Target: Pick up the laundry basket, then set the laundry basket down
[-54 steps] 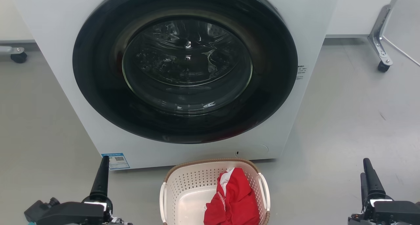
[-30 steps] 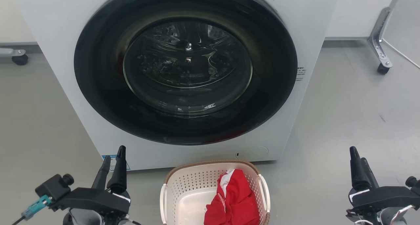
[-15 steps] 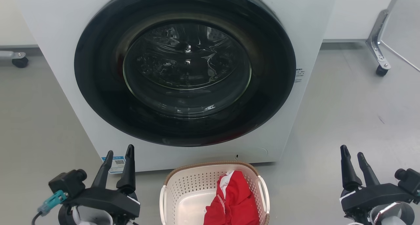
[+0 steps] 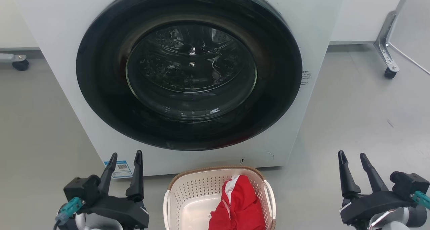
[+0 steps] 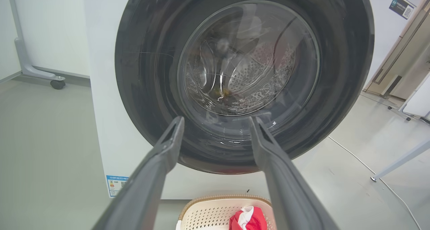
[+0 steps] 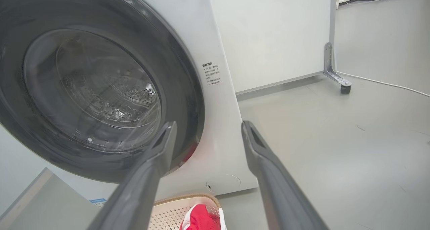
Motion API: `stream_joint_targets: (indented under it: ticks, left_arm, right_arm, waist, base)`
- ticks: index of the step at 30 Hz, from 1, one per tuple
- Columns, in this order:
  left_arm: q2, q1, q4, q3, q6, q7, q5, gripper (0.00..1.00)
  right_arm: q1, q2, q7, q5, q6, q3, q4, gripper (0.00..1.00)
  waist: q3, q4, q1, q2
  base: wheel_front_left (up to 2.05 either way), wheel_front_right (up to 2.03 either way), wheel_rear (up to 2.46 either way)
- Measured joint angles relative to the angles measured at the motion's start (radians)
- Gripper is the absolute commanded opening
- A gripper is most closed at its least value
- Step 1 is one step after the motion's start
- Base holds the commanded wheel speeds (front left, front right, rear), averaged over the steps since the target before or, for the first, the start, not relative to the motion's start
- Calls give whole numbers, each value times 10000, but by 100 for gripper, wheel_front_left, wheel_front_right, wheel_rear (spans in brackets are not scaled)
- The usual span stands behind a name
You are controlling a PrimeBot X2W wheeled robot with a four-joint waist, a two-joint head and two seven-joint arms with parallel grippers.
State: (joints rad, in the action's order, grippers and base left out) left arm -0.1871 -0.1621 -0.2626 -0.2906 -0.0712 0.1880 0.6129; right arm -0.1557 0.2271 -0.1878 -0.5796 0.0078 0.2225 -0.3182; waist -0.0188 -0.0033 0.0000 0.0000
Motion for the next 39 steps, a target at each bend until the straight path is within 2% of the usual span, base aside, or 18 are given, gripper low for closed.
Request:
stream_joint_targets:
  ticks: [17,39]
  left_arm:
    - [-31,1,-213,-389,-435,556,-1557,100]
    - [77,18,-447,-163,-447,424,-1651,100]
  right_arm:
    - [-40,240,-616,2155,-178,639,-157,100]
    - [-53,226,-616,2194,-169,489,-253,100]
  waist:
    - [-7,38,0,0]
    - [3,35,0,0]
  base:
    - [0,0,0]
    - [0,0,0]
